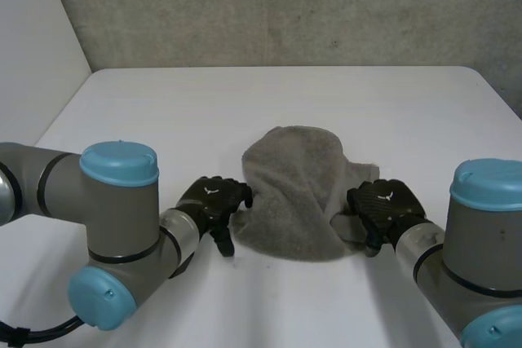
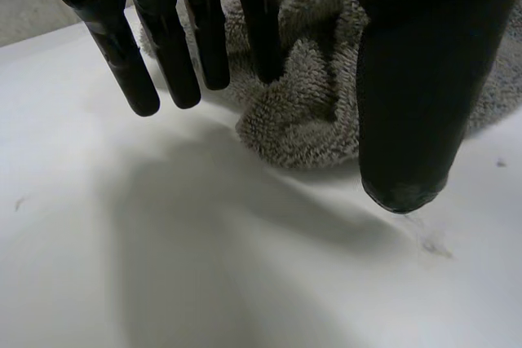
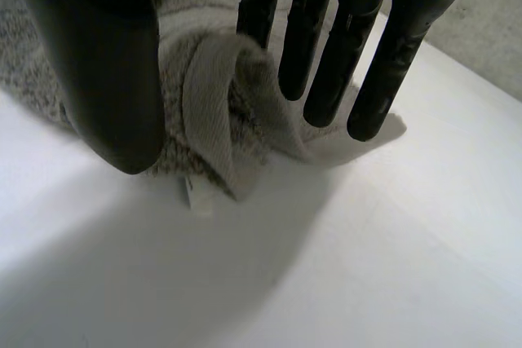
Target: Fold the towel.
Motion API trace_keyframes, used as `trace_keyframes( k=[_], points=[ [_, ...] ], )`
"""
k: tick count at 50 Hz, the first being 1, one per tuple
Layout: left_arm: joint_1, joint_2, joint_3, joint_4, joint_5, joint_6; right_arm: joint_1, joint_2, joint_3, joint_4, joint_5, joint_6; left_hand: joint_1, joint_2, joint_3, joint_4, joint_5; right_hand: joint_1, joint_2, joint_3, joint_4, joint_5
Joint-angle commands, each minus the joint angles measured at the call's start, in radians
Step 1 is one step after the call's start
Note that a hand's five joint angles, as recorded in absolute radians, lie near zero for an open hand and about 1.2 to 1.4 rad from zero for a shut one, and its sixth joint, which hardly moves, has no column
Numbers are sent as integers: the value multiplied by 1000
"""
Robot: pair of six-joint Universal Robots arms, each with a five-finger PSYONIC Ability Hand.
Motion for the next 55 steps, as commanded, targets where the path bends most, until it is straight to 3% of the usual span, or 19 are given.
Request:
trace_keyframes(
  k=[1,5,7,10,12,22,25,27,28,30,34,41,46,55],
  points=[
    [-18,-25,1,56,-1,-6,0,28,7,-47,10,0,193,195,195,195,195,174,193,173,176,169],
    [-23,-42,3,80,-1,-3,0,27,11,-72,15,0,290,292,292,292,292,354,373,353,356,349],
    [-32,-55,9,92,-1,-3,0,25,7,-101,15,-2,497,499,499,499,499,693,712,692,695,688],
    [-34,-60,13,96,-1,-2,0,28,-6,-133,13,-8,613,615,615,615,615,714,733,713,716,709],
    [-35,-66,29,107,-1,4,0,30,-14,-151,9,-17,896,898,898,898,898,714,733,713,716,709],
    [-18,-43,266,162,-18,3,7,90,-212,-285,1,-146,897,899,899,899,899,714,733,713,716,709],
    [-5,0,398,175,-27,0,13,88,-338,-371,0,-163,897,899,899,899,899,714,733,713,716,709],
    [6,26,463,187,-42,-2,11,70,-442,-520,0,-149,897,899,899,899,899,714,733,713,716,709],
    [21,53,525,208,-71,-9,11,70,-442,-521,0,-149,897,899,899,899,899,714,733,713,716,709],
    [28,93,574,242,-111,-13,7,27,-499,-701,4,-126,897,899,899,899,899,714,733,713,716,709],
    [28,161,592,293,-153,-13,14,-2,-514,-779,7,-89,897,899,899,899,899,714,733,713,716,709],
    [17,256,440,310,-144,3,45,-13,-468,-573,6,-66,897,899,899,899,899,714,733,713,716,709],
    [12,271,276,310,-104,4,68,-9,-387,-308,6,-61,897,899,899,899,899,714,733,713,716,709],
    [-9,170,-44,313,-53,6,65,68,-278,-204,6,-66,897,899,899,899,899,714,733,713,716,709]
  ],
)
